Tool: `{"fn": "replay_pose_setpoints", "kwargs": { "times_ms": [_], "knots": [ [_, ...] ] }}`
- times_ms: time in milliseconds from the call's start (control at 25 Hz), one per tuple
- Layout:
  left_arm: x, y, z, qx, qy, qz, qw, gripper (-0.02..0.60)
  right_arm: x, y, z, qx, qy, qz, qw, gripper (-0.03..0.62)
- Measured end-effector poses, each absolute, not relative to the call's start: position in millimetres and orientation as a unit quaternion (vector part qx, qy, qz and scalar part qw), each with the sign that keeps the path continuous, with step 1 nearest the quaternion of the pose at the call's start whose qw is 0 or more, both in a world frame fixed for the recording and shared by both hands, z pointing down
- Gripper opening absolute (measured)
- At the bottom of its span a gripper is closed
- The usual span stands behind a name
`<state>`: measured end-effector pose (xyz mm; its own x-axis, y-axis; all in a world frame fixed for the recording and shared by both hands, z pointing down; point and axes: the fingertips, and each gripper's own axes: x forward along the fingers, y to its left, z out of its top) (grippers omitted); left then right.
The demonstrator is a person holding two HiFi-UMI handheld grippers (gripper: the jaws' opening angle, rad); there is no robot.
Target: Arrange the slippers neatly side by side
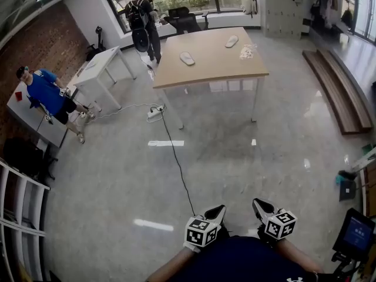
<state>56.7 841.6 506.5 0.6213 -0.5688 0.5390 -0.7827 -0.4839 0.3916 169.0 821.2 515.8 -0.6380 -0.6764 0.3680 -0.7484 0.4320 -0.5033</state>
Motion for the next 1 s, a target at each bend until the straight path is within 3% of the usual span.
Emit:
{"fn": "replay_pose_setpoints", "kwargs": {
  "times_ms": [200, 320, 1000],
  "knots": [
    [25, 799, 510, 0.842, -0.404, 0.153, 0.325, 0.005, 140, 776, 517, 0.421, -0.845, 0.321, 0.068, 0.005],
    [9, 772, 515, 0.843, -0.401, 0.148, 0.328, 0.063, 119, 750, 521, 0.419, -0.848, 0.315, 0.076, 0.005],
    [-23, 654, 523, 0.811, -0.443, 0.153, 0.35, 0.075, 81, 622, 524, 0.373, -0.874, 0.295, 0.098, 0.005]
  ]
}}
